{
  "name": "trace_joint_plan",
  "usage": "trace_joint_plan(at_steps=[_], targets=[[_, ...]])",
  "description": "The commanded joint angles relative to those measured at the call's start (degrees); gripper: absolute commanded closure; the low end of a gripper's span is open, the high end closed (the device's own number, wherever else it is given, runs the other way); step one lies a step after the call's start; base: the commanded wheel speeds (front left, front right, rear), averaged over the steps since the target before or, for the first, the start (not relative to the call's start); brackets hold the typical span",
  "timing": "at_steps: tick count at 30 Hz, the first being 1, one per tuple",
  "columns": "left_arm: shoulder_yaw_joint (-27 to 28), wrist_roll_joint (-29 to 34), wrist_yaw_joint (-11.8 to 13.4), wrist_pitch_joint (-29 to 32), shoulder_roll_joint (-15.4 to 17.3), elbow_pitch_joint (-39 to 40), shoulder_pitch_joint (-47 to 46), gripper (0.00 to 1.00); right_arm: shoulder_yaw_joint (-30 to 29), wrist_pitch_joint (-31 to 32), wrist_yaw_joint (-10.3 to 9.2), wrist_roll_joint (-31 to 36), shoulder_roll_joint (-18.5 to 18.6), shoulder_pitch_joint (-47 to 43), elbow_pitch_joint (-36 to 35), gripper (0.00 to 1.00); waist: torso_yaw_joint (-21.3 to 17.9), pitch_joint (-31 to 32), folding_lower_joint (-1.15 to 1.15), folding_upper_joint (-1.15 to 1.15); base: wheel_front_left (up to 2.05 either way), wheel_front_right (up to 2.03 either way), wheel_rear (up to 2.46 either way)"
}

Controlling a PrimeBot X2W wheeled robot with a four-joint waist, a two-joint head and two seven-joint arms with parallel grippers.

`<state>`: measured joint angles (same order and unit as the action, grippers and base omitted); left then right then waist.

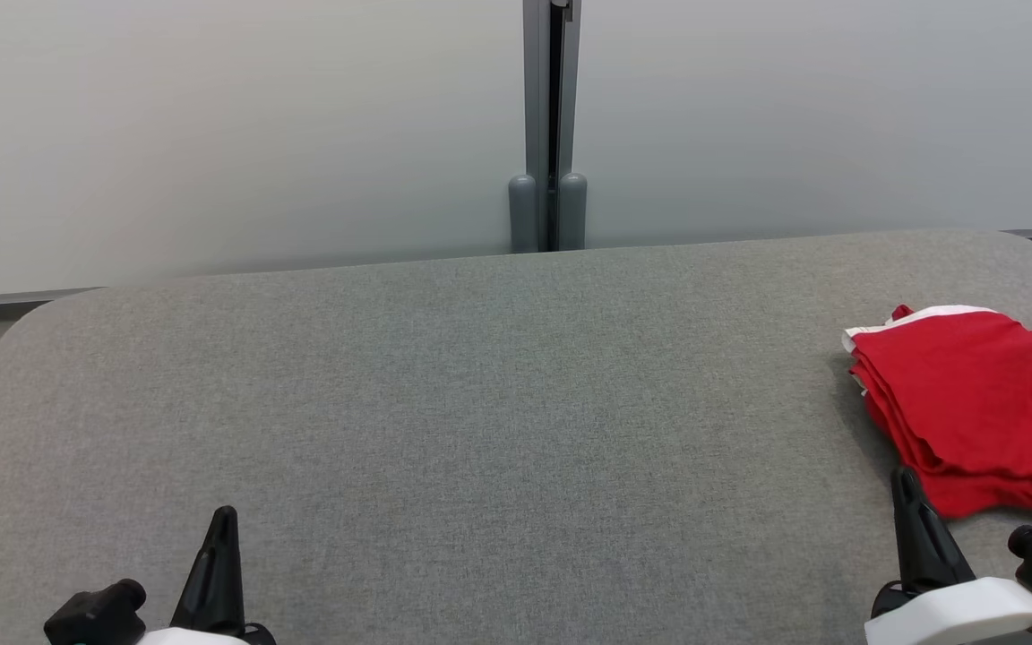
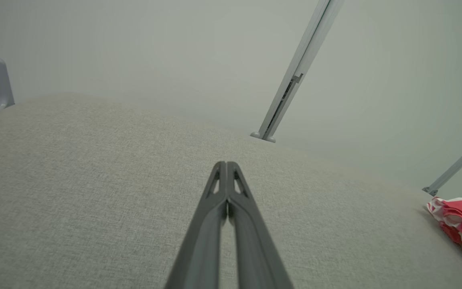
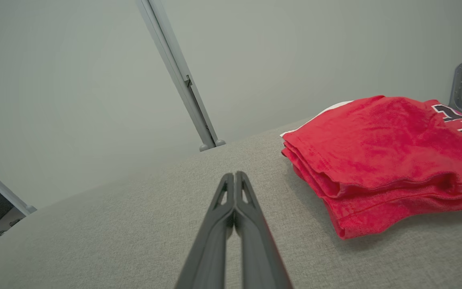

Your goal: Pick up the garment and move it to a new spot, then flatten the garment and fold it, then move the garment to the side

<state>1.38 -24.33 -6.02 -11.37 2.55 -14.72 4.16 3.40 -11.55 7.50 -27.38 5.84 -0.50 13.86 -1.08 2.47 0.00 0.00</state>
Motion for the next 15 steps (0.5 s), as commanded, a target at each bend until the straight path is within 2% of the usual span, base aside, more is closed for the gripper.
trace_joint_plan(at_steps=[1, 15], targets=[[0.5, -2.8, -0.3, 0.6, 0.3, 1.0, -2.2, 1.0, -0.7, 0.7, 0.0, -2.8, 0.2, 1.9, -0.8, 1.0, 0.0, 0.0, 0.0, 0.0, 0.0, 0.0, 0.0], [1.4, -15.5, -0.5, 3.8, 0.4, 1.1, -3.8, 1.0, -2.5, 4.1, 0.0, -14.9, -0.3, 3.0, -0.7, 1.0, 0.2, -0.4, 0.0, 0.0, 0.0, 0.0, 0.0]])
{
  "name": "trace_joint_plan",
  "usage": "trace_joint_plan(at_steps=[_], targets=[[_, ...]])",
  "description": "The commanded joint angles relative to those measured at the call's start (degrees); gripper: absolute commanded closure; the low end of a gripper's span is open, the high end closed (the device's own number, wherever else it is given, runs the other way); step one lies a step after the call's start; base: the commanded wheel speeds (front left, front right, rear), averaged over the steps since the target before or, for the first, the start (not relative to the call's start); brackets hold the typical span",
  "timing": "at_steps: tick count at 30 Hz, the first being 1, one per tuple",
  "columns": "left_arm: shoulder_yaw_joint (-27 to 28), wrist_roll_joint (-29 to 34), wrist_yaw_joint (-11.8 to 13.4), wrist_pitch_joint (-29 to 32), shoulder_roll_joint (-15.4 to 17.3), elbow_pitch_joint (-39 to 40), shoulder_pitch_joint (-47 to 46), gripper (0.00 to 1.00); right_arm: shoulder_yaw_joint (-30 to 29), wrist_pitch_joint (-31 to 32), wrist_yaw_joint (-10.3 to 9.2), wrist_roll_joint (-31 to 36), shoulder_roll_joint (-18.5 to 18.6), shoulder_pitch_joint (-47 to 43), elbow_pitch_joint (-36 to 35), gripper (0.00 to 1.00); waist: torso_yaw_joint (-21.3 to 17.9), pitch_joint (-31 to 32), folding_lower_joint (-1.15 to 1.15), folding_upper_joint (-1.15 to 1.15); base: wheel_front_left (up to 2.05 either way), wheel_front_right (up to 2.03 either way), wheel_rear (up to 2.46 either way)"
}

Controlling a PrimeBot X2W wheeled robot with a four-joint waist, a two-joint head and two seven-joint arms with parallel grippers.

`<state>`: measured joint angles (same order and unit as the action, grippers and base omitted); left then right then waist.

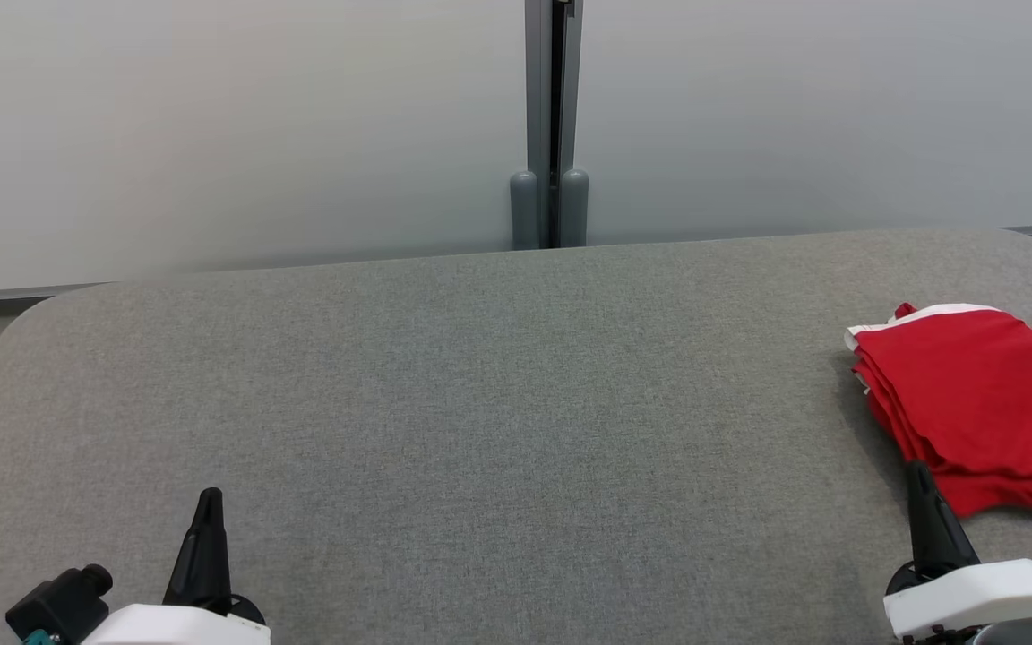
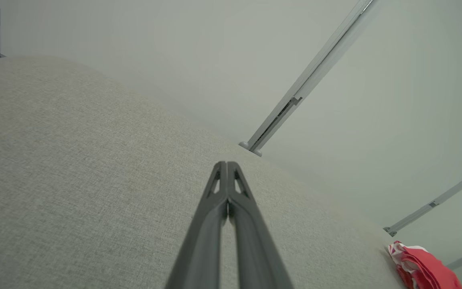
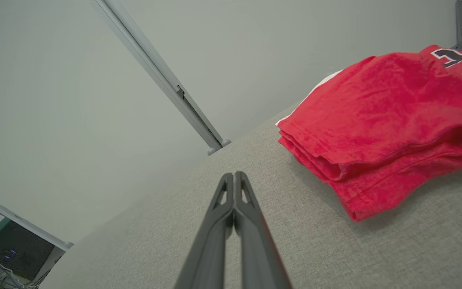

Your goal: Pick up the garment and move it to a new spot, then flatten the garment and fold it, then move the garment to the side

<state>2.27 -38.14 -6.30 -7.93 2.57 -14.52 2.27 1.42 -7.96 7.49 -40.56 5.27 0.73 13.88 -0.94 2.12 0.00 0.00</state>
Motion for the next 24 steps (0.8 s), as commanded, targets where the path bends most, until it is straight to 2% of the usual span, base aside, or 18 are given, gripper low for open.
trace_joint_plan(at_steps=[1, 24], targets=[[0.5, -1.7, -0.2, 0.4, 0.4, 0.9, -1.9, 1.0, -0.6, 0.5, 0.01, -1.7, 0.2, 1.7, -0.7, 1.0, 0.0, 0.0, 0.0, 0.0, 0.0, 0.0, 0.0], [1.8, -18.8, -0.6, 5.0, 0.4, 0.9, -4.2, 1.0, -3.0, 5.1, 0.01, -18.0, -0.5, 3.1, -0.5, 1.0, 0.2, -0.6, 0.0, 0.0, 0.0, 0.0, 0.0]])
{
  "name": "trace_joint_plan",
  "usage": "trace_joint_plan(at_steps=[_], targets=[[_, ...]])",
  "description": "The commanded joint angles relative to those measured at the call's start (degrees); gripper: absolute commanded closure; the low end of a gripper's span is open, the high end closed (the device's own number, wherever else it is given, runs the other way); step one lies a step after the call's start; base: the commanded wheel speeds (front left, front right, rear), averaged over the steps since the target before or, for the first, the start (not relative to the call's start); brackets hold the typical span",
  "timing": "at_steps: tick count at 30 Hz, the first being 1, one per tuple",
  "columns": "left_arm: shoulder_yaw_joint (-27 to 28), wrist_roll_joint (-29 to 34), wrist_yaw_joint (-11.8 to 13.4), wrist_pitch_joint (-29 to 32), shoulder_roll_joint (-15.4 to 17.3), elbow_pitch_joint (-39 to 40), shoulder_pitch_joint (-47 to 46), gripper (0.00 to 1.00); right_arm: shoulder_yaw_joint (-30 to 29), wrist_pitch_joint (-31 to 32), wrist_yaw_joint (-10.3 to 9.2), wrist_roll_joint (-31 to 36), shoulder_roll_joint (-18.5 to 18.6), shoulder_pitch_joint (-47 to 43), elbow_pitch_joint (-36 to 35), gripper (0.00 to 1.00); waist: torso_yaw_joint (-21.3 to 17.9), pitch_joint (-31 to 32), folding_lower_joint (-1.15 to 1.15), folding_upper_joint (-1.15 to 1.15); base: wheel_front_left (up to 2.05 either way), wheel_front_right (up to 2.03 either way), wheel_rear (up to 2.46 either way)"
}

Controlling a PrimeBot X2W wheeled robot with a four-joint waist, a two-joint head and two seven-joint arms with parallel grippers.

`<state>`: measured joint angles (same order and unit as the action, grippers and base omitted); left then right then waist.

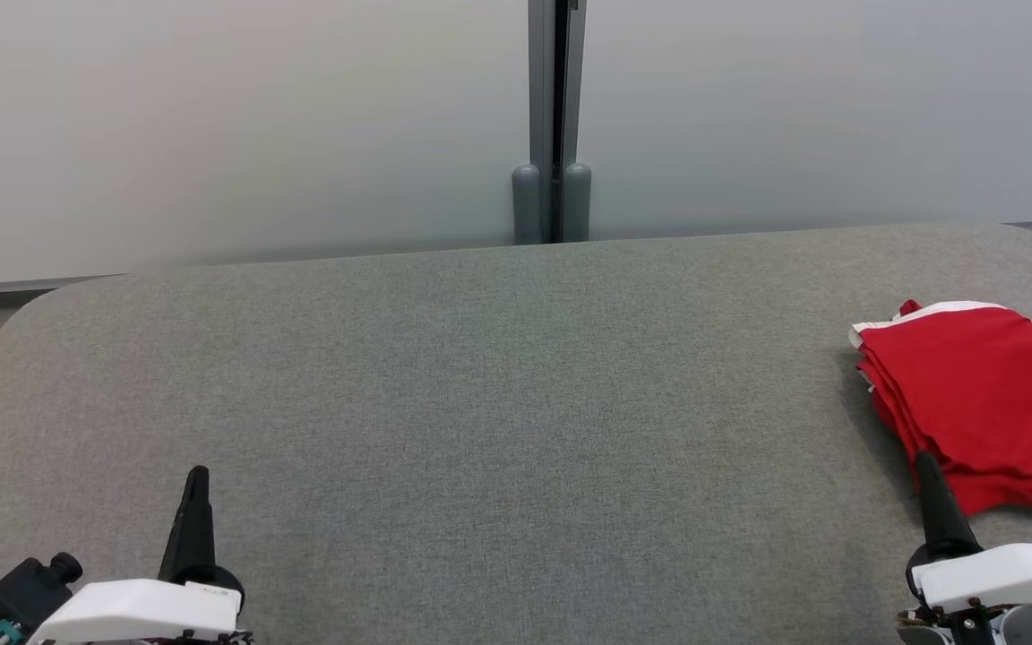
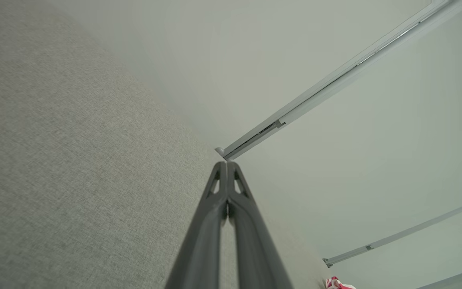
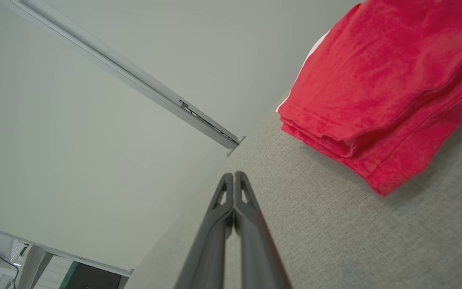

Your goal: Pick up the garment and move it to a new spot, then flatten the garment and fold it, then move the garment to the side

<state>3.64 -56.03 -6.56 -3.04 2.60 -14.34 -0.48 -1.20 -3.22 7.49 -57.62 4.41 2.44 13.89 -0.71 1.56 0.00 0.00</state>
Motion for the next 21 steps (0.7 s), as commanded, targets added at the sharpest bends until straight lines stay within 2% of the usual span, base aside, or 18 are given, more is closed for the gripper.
trace_joint_plan(at_steps=[1, 21], targets=[[0.4, -1.5, -0.4, 0.3, 0.4, 0.7, -1.6, 1.0, -0.5, 0.5, 0.01, -1.6, 0.3, 1.5, -0.5, 1.0, 0.0, 0.0, 0.0, 0.0, 0.0, 0.0, 0.0], [1.3, -13.5, -0.6, 3.5, 0.4, 0.6, -3.2, 1.0, -2.2, 3.8, 0.01, -13.0, -0.3, 2.4, -0.3, 1.0, 0.2, -0.5, 0.0, 0.0, 0.0, 0.0, 0.0]])
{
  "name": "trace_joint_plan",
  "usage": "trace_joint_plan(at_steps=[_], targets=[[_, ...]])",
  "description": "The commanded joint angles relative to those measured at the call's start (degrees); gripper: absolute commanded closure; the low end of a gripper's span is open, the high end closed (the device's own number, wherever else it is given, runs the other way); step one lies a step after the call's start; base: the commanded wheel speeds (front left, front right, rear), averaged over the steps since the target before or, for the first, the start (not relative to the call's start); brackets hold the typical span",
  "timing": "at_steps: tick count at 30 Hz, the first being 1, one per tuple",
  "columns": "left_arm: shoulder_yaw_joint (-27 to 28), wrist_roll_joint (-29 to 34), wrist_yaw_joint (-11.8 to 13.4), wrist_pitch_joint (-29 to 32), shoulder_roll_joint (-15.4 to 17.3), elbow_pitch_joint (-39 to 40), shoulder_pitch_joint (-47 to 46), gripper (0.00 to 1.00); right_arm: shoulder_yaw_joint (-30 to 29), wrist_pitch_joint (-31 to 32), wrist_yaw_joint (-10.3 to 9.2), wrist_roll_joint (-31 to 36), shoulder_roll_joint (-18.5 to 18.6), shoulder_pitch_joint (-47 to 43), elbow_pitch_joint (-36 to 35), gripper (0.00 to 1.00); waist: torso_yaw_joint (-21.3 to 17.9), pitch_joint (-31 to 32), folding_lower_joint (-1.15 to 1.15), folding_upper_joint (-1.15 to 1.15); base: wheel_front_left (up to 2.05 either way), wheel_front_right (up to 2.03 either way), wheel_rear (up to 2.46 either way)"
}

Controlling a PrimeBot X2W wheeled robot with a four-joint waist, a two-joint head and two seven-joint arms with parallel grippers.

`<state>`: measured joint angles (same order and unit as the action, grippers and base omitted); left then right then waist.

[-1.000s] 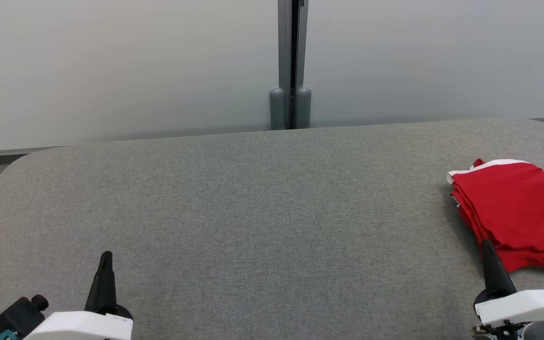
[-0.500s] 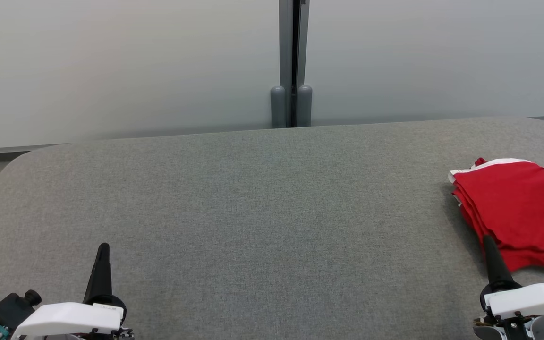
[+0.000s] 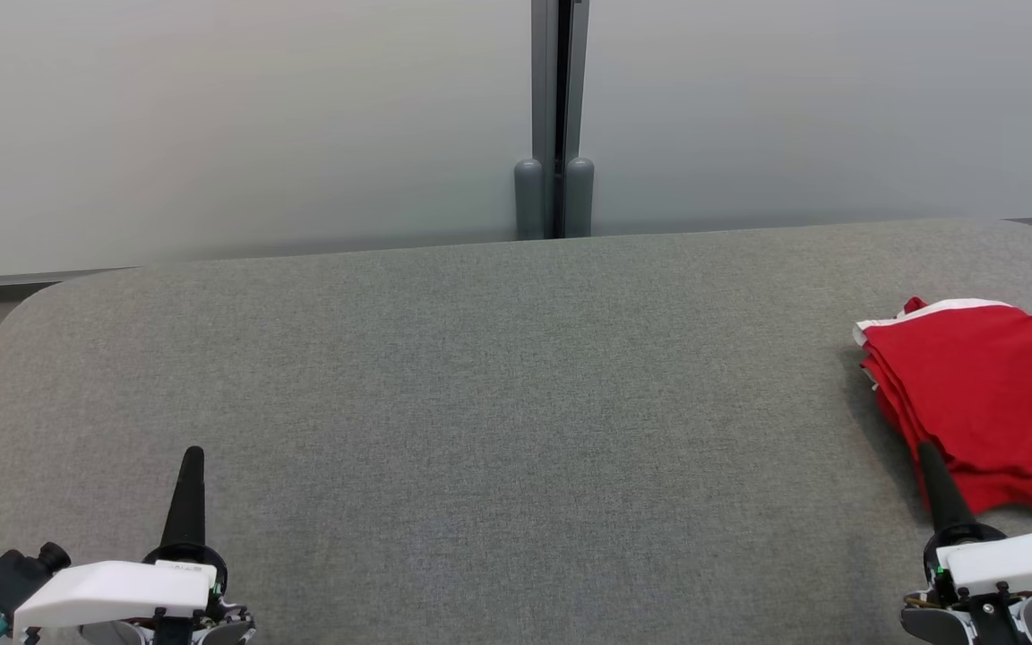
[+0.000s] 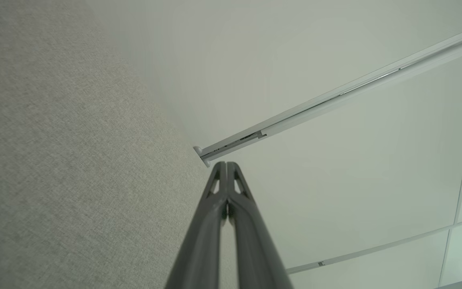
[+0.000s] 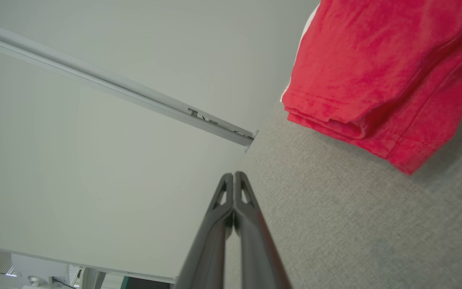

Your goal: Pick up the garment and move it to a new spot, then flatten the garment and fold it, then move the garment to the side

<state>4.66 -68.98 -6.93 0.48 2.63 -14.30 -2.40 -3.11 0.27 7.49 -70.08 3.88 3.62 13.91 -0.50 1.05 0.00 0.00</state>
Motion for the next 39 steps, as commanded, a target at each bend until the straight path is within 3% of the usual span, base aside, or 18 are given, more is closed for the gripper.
trace_joint_plan(at_steps=[1, 39], targets=[[0.4, -1.1, -0.2, 0.1, 0.4, 0.6, -1.3, 1.0, -0.3, 0.4, 0.01, -1.0, 0.2, 1.3, -0.3, 1.0, 0.0, 0.0, 0.0, 0.0, 0.0, 0.0, 0.0], [1.7, -18.6, -0.6, 4.9, 0.4, 0.4, -3.7, 1.0, -2.9, 5.1, 0.01, -17.8, -0.7, 2.5, 0.0, 1.0, 0.4, -0.9, 0.0, 0.0, 0.0, 0.0, 0.0]])
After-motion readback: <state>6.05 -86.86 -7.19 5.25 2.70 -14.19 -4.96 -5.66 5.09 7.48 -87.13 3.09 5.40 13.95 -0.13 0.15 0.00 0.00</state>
